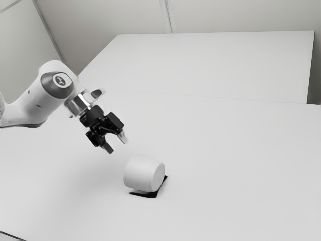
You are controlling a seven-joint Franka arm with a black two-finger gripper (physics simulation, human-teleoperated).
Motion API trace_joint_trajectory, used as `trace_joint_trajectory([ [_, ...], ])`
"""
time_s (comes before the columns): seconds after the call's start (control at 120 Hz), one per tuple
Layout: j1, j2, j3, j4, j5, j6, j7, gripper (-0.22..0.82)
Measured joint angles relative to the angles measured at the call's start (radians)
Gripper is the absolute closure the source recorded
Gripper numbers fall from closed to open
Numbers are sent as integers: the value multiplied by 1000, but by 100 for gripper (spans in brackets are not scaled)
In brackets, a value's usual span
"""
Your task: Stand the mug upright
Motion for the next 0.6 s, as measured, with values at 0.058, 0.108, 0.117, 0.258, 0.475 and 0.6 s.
trace_joint_trajectory([
  [0.058,0,19,0,-28,-30,13,29,0],
  [0.108,2,30,1,-51,-53,22,52,0],
  [0.117,2,31,1,-55,-57,24,56,0],
  [0.258,28,51,0,-89,-119,43,115,0],
  [0.475,56,123,0,-95,-274,62,256,0],
  [0.6,39,162,0,-96,-353,32,343,0],
])
